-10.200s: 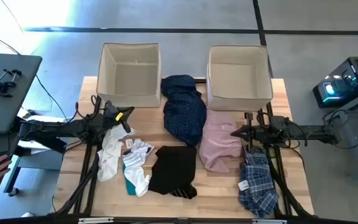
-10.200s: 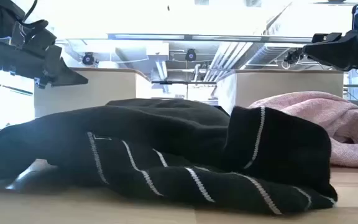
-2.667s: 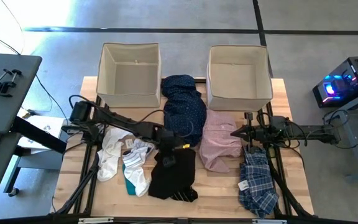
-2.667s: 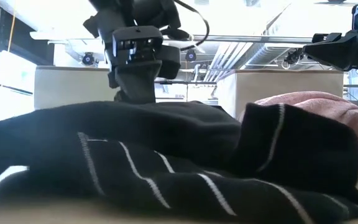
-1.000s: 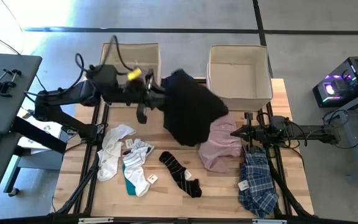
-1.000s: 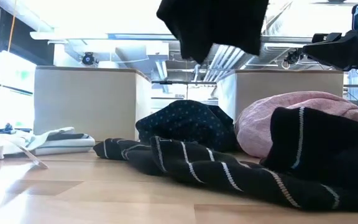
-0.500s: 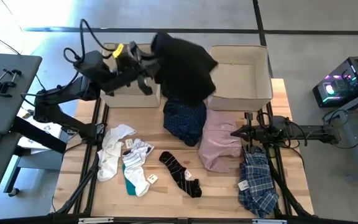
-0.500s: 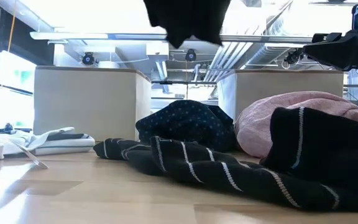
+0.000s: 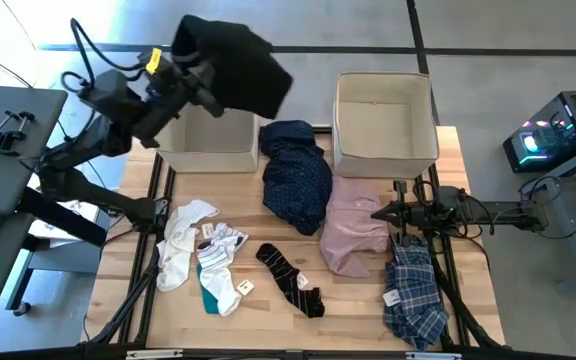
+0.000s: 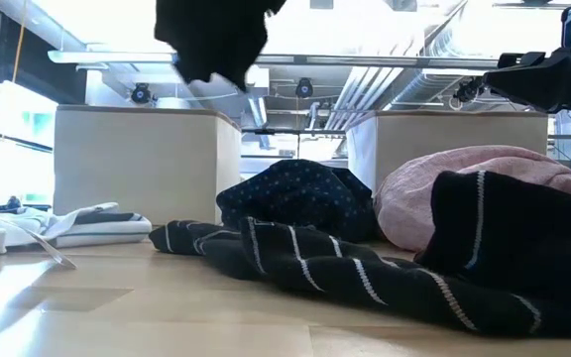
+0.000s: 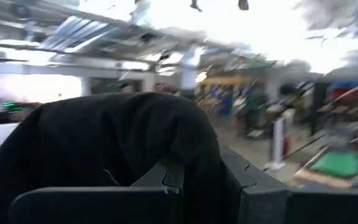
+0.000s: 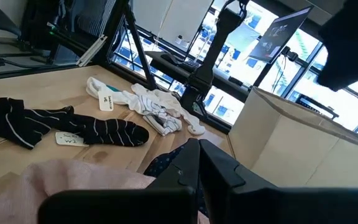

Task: Sort clothes
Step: Put the black pants into the left laundry organizer

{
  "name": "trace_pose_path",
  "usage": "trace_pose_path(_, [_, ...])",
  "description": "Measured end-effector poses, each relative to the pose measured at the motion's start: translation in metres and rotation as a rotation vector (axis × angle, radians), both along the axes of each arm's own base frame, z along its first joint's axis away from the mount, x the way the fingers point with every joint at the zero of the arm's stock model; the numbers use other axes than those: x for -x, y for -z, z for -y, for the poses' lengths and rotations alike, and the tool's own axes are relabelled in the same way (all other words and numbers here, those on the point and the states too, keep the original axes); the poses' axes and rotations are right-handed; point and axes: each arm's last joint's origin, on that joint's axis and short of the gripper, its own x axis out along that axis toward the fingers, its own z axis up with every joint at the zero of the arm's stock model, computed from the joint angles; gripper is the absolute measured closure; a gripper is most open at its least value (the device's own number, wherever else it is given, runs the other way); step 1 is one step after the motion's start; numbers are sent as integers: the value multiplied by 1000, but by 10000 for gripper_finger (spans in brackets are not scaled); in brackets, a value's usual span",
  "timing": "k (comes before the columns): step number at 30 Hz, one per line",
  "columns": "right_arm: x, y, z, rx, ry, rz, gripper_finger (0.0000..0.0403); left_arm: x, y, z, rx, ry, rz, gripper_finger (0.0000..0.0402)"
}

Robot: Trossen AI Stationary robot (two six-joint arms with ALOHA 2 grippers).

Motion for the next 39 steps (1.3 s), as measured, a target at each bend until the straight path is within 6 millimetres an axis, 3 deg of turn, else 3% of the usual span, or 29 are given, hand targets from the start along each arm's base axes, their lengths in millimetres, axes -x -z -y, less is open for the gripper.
trace_pose_path(9, [0,0,0,0,0,0,402,32,15,-16,79,-246,-232,367])
trace_pose_path(17, [0,0,0,0,2,0,402,31,44,-43,132,-373,-429,367])
trace_pose_path(21, [0,0,0,0,2,0,402,25,63,-60,160,-358,-531,367])
trace_pose_path(26, [0,0,0,0,7,0,402,17,92,-84,216,-372,-625,367])
trace_pose_path(39, [0,0,0,0,6,0,402,-5,193,-136,415,-371,-932,367])
